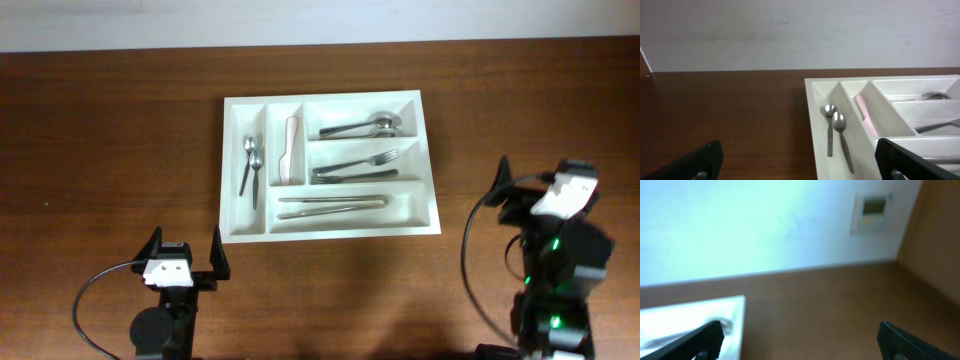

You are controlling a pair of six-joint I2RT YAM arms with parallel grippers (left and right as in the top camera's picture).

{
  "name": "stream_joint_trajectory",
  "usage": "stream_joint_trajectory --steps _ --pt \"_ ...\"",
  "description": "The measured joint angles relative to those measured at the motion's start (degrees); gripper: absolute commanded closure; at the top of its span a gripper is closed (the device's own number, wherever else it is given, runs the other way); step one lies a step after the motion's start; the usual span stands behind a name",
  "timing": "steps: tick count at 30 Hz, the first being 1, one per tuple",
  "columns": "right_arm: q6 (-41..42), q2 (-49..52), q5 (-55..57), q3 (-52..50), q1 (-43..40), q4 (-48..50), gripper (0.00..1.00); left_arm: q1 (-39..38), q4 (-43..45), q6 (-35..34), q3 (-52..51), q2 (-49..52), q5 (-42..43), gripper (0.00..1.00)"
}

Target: Pack container

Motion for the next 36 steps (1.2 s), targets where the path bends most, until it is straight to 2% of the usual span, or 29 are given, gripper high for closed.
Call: stream_joint_trajectory --steps 7,13,21,30,36 --pt "0.52 -18.6 0.57 -7.1 5.66 0.66 0.01 0.0 -0.02 0.0 0.0 0.0 0.0 0.01" --pt "0.57 -27.98 0.92 -11.21 8.09 0.66 0.01 0.0 0.0 0.0 0.0 0.0 0.0 0.01" --pt "0.85 -34.32 0.94 -17.0 9.4 0.94 0.01 0.0 0.0 0.0 0.0 0.0 0.0 0.01" --pt "1.18 -34.82 0.98 -24.48 10.69 4.85 0.01 0.0 0.0 0.0 0.0 0.0 0.02 0.01" --pt "1.18 -34.82 0.98 -26.03 11.58 1.01 0.01 0.0 -0.02 0.0 0.0 0.0 0.0 0.01"
